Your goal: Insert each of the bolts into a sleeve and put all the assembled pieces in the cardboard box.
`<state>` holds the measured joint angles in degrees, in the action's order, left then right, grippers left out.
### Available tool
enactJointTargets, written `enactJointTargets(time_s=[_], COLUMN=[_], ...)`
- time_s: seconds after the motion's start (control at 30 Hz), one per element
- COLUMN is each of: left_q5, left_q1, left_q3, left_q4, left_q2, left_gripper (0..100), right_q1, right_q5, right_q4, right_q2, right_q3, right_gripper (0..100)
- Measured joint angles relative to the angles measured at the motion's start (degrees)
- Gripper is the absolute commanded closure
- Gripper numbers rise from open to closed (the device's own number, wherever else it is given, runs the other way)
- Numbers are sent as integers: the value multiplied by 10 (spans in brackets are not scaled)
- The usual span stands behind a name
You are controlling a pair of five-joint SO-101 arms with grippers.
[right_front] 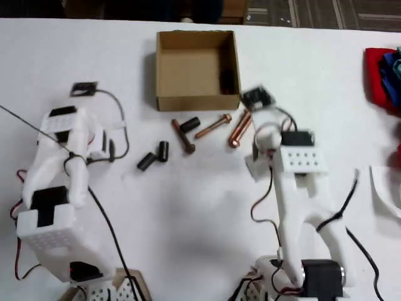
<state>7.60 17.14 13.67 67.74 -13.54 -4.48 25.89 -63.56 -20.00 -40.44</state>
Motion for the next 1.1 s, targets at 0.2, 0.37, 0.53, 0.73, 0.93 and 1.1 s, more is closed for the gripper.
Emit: enactJointTargets(time_s=[0.2, 0.37, 0.53, 0.73, 0.93, 1.1], left_q5=[20, 20, 17, -92, -241, -294], left_q1=[-113, -235, -306, -332, -336, -334], left_q3=[-156, -216, -233, -327, -462, -554], left_q4=[129, 143, 135, 130, 172, 210], left_q2=[0, -10, -82, -202, -299, -377], left_gripper=[812, 812, 812, 810, 809, 812], right_q1=[39, 61, 75, 77, 77, 77], right_q5=[-40, -99, -126, -129, -129, -129], right_q4=[207, 325, 375, 379, 388, 388], right_q2=[-34, -36, -44, -47, -47, -47], right_q3=[-152, -229, -250, -252, -252, -252], right_gripper=[978, 978, 978, 978, 978, 978])
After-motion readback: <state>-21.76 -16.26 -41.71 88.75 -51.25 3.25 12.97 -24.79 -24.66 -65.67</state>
